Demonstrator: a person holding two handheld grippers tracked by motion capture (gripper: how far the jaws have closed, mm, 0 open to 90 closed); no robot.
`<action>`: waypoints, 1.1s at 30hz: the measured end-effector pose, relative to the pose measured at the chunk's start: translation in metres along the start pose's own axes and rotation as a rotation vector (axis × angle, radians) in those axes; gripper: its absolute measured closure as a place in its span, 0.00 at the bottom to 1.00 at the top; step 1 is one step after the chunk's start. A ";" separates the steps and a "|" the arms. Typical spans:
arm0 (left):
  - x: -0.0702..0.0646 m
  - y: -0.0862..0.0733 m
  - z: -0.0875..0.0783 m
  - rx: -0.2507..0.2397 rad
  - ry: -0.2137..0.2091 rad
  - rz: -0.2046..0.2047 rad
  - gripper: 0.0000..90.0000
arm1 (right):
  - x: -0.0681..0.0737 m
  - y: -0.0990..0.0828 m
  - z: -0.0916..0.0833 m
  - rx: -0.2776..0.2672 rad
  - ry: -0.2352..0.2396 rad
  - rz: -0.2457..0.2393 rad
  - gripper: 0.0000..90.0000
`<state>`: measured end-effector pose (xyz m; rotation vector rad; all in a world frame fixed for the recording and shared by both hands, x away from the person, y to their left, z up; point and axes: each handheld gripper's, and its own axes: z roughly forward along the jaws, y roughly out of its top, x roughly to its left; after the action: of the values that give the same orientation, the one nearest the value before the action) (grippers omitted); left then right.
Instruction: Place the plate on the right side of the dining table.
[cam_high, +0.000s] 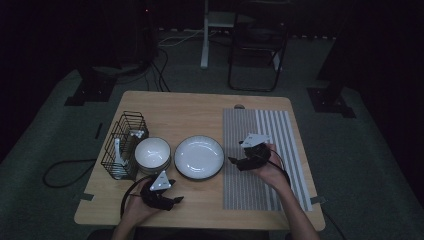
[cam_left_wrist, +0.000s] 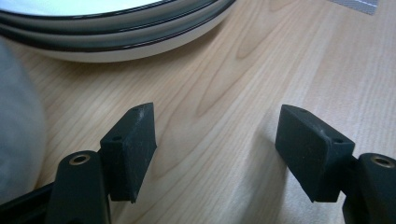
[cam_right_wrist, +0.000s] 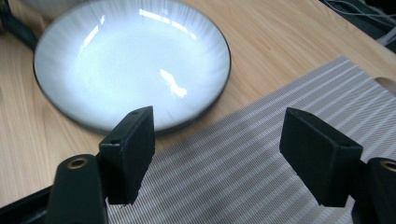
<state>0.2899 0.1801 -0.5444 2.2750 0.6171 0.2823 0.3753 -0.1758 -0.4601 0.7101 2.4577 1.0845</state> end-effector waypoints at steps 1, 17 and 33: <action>0.000 0.000 -0.001 0.003 0.008 -0.008 0.36 | 0.000 0.001 0.003 -0.010 0.002 0.016 0.30; -0.003 0.004 -0.009 -0.070 0.080 -0.028 0.39 | 0.007 0.015 0.032 -0.045 0.002 0.096 0.44; -0.004 0.008 -0.011 -0.093 0.088 -0.028 0.40 | -0.003 0.035 0.046 -0.043 0.014 0.073 0.46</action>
<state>0.2851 0.1799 -0.5314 2.1719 0.6667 0.3916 0.4117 -0.1301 -0.4625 0.7877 2.4290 1.1693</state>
